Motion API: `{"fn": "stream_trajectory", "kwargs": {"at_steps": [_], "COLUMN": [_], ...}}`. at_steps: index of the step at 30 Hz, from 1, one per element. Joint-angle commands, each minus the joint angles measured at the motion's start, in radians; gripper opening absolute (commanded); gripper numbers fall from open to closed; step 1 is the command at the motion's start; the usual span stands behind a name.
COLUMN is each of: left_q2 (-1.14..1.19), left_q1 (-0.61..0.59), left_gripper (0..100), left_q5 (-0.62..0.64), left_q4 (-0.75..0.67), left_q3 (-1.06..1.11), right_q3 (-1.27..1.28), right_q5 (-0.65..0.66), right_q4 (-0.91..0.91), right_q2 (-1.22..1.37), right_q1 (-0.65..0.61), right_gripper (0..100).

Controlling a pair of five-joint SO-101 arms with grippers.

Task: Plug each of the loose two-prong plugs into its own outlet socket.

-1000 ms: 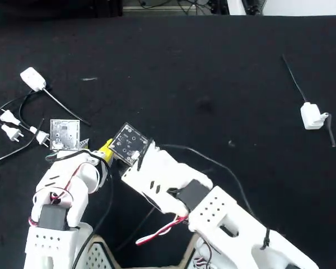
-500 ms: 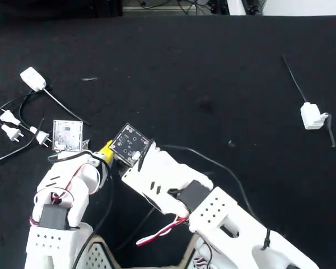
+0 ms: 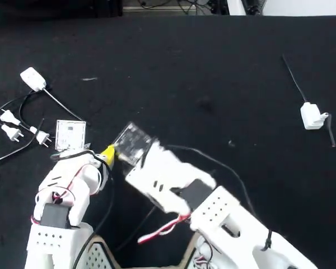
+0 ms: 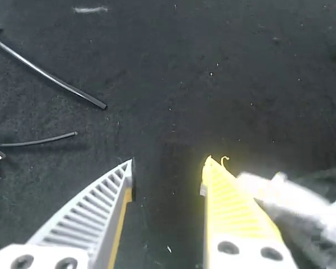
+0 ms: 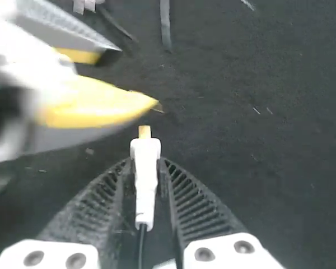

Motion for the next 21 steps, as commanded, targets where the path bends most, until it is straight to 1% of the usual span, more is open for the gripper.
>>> {"fn": "stream_trajectory", "kwargs": {"at_steps": [1, 4, 7, 11, 13, 16, 18, 21], "left_q2": [-0.014, -0.014, -0.008, -0.015, -0.015, -0.015, -0.015, -0.015], "left_q1": [-0.071, -0.122, -0.136, -0.134, -0.14, -0.14, -0.14, -0.14], "left_gripper": [20, 20, 20, 20, 20, 20, 20, 20], "left_q5": [-0.012, -0.012, -0.012, -0.015, -0.06, -0.167, -0.229, -0.281], "left_q4": [-0.003, -0.002, 0.011, 0.092, 0.144, 0.23, 0.278, 0.285], "left_q3": [-0.015, -0.01, -0.005, -0.031, -0.05, -0.042, -0.013, 0.044], "right_q3": [-0.153, -0.229, -0.325, -0.486, -0.572, -0.69, -0.746, -0.796], "right_q5": [-0.005, 0.008, 0.08, 0.158, 0.201, 0.245, 0.275, 0.322], "right_q4": [0.14, 0.252, 0.379, 0.569, 0.667, 0.787, 0.839, 0.87], "right_q2": [-0.047, -0.045, -0.021, 0.125, 0.232, 0.387, 0.472, 0.572], "right_q1": [0.143, 0.209, 0.273, 0.31, 0.31, 0.31, 0.31, 0.31], "right_gripper": [1.1, 1.1, 1.1, 1.1, 1.1, 1.1, 1.1, 1.1]}}
